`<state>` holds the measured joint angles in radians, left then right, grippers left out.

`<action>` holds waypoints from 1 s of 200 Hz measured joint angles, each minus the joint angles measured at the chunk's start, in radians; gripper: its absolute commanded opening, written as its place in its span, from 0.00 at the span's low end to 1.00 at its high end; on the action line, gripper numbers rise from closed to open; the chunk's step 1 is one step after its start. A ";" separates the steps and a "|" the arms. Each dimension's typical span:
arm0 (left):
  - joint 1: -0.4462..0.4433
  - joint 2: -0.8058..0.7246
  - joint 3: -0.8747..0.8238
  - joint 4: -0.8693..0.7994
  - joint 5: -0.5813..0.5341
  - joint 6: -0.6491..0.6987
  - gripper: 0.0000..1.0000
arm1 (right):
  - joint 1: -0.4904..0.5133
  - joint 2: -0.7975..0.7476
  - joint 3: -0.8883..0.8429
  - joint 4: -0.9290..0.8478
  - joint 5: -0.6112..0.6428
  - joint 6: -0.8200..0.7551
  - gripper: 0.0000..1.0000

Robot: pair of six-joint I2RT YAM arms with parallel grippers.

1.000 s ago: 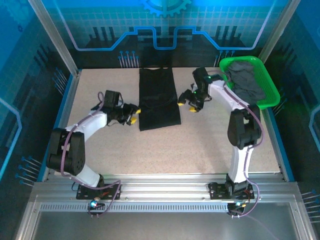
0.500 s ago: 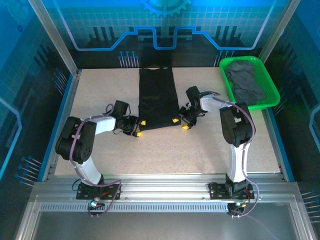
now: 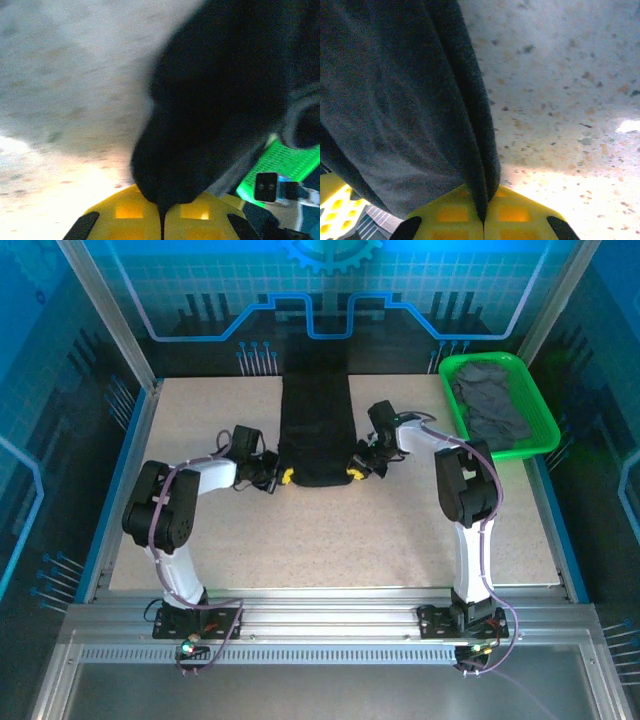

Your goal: Fold and stack the t-shirts

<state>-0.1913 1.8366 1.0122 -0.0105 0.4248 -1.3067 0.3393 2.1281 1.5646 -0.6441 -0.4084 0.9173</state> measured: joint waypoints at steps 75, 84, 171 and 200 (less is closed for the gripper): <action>0.026 -0.248 0.098 -0.029 -0.002 0.074 0.00 | -0.030 -0.174 0.143 -0.058 0.011 0.000 0.00; 0.026 -0.275 0.037 -0.031 0.003 0.078 0.00 | -0.025 -0.203 0.088 -0.051 0.009 0.000 0.00; -0.085 -0.490 -0.421 -0.301 0.090 0.179 0.00 | 0.132 -0.347 -0.513 -0.041 -0.065 0.010 0.00; -0.113 -0.588 -0.409 -0.409 0.092 0.204 0.00 | 0.138 -0.459 -0.545 -0.078 -0.097 0.020 0.00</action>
<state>-0.3038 1.2484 0.6033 -0.4191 0.5167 -1.1027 0.4774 1.6691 1.0199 -0.7219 -0.5056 0.9375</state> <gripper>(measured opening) 0.055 0.048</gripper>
